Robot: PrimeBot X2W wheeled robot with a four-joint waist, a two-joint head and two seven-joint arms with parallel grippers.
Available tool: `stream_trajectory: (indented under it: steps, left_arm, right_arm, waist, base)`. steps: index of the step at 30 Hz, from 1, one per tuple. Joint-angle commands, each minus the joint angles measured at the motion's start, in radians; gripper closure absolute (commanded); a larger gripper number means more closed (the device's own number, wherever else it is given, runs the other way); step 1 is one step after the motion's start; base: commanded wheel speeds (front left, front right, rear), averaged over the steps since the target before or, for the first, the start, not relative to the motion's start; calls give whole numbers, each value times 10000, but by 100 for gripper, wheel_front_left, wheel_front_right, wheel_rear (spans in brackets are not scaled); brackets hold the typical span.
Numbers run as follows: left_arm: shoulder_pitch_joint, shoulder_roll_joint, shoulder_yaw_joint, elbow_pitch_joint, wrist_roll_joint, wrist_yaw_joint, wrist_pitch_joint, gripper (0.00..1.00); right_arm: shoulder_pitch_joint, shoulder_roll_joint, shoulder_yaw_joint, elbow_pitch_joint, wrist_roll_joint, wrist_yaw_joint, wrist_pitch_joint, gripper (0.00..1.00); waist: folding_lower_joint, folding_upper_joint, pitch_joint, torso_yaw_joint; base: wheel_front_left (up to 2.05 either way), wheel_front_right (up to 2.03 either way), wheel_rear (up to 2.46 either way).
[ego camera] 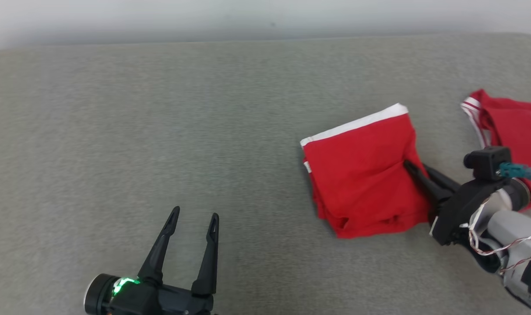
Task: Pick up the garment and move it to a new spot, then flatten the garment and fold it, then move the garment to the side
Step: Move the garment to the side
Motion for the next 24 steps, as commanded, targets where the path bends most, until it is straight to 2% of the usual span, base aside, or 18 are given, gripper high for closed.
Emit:
stream_trajectory:
  steps: [1, 12, 18, 24]
  left_arm:
    - [-56, 11, 29, -78, 245, -71, -18, 0]
    - [-513, 437, -179, -280, 955, -266, -18, 0]
    - [-919, 651, -313, -341, 1008, -329, -18, 0]
    - [-1214, 820, -345, -469, 1012, -357, -18, 0]
  right_arm:
    - [-210, -163, 72, 27, -97, -29, -67, 100]
    - [-1181, -640, -143, 432, -488, -29, -225, 100]
    - [-1677, -1093, -811, 612, -725, -29, -224, 100]
    - [-1883, -2060, -1531, 485, -965, -29, -228, 100]
  waist:
    - [0, -1, 214, -760]
    - [0, -1, 1235, -2249]
    - [0, -1, 1881, -2484]
    - [0, -1, 2390, -2346]
  base:
    - [0, 0, 0]
    - [0, 0, 0]
    - [0, 0, 0]
    - [0, 0, 0]
